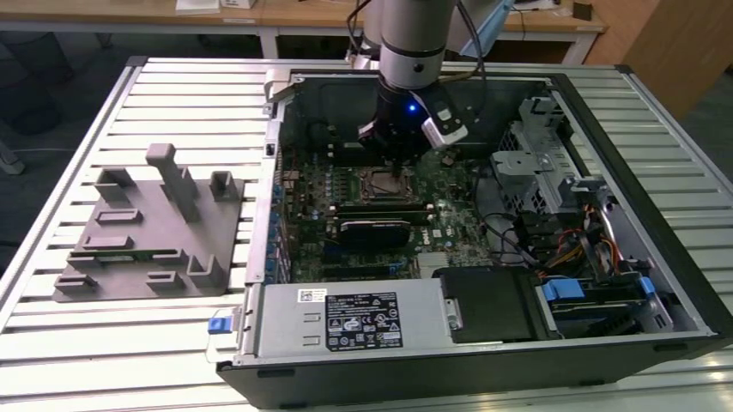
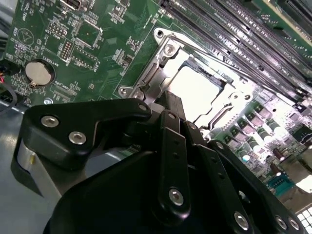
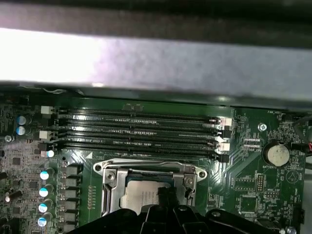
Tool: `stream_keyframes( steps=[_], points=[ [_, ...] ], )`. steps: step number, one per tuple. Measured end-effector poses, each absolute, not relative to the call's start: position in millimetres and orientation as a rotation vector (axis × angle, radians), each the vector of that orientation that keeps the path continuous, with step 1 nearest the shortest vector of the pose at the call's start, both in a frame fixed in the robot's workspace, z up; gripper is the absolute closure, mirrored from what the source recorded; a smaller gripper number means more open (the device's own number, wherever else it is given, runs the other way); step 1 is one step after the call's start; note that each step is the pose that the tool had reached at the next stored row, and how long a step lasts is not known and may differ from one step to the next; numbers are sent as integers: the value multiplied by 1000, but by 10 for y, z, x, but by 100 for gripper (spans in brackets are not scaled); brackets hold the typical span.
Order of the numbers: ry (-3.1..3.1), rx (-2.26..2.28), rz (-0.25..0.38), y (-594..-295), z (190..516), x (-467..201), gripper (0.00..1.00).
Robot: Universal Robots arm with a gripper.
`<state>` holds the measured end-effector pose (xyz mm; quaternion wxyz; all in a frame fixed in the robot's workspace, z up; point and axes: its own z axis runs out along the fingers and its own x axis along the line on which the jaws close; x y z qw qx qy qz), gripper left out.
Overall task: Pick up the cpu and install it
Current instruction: 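Install the second cpu locking lever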
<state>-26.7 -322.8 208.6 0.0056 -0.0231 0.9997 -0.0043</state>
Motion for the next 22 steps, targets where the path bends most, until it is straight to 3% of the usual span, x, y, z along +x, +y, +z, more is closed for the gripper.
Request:
stream_keyframes(
  steps=[11,22],
  points=[
    [3130,-72,-14,-3228,2335,-267,89],
    [3131,-72,-13,-3342,2350,-267,89]
  ],
)
